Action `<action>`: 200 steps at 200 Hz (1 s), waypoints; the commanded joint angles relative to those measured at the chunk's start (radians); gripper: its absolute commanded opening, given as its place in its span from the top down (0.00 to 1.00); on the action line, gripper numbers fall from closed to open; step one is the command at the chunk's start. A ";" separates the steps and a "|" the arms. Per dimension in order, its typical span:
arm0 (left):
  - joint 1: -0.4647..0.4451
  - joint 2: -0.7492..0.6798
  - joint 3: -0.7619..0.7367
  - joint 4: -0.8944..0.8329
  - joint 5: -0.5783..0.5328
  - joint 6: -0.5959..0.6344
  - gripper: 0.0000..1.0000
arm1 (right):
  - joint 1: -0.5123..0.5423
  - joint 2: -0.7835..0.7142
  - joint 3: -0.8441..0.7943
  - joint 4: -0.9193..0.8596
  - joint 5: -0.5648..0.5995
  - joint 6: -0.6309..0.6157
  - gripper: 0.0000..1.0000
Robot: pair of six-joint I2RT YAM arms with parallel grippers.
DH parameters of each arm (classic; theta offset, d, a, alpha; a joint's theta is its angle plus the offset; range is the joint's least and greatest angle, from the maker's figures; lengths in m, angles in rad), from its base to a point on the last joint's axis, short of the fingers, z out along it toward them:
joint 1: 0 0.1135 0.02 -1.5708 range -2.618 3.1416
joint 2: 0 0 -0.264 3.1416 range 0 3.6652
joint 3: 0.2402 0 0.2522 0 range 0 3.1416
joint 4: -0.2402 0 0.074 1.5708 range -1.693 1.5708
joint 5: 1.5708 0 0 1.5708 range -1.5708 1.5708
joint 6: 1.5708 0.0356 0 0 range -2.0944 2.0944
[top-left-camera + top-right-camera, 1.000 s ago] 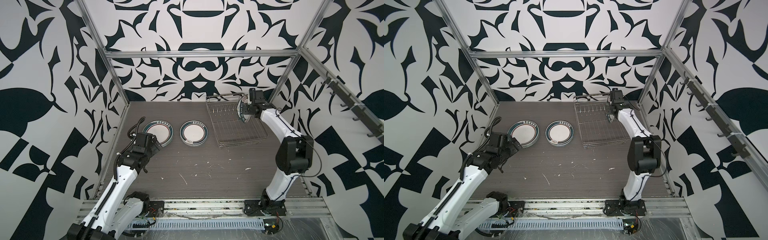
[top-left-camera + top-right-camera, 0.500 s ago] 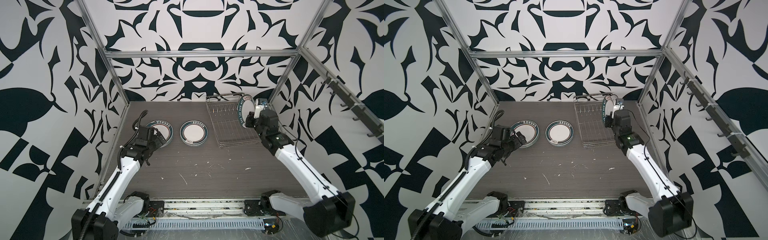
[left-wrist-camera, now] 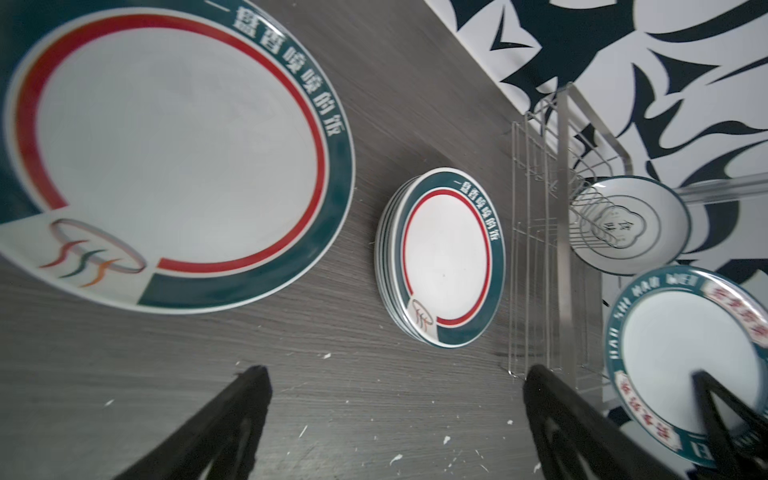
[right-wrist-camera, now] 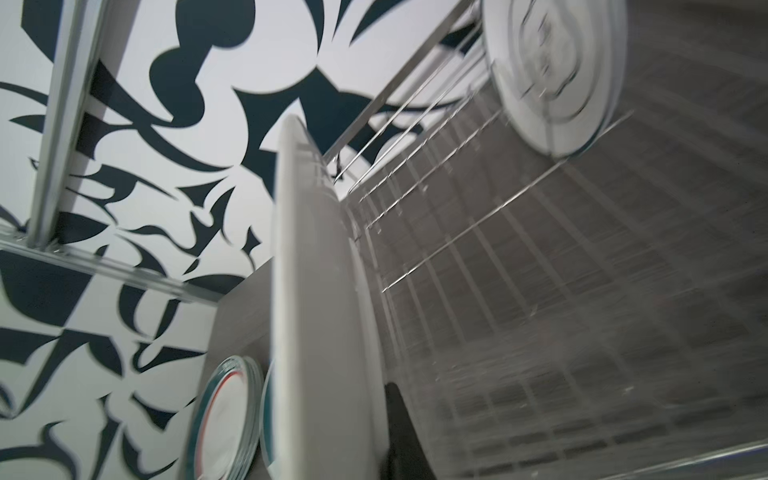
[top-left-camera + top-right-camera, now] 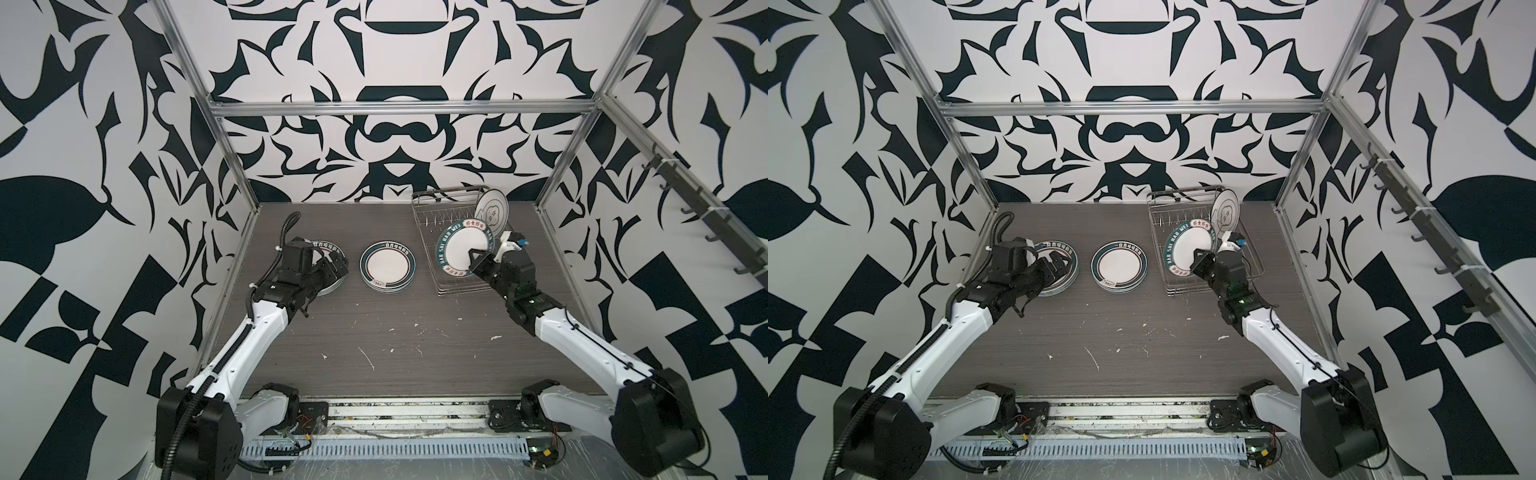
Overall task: Unload the plates from the dish rack
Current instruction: 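Lift the HAO SHI HAO WEI plate out of the rack toward the left gripper, then grasp the plate rim with left gripper while right gripper releases and withdraws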
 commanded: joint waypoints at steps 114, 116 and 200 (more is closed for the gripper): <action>0.003 0.095 -0.032 0.329 0.353 -0.124 0.09 | 0.230 0.294 0.345 0.073 -0.341 0.345 1.00; 0.002 0.096 -0.033 0.333 0.354 -0.127 0.10 | 0.233 0.297 0.346 0.078 -0.343 0.346 1.00; 0.004 0.161 -0.039 0.391 0.414 -0.174 0.30 | 0.310 0.387 0.373 0.247 -0.391 0.412 1.00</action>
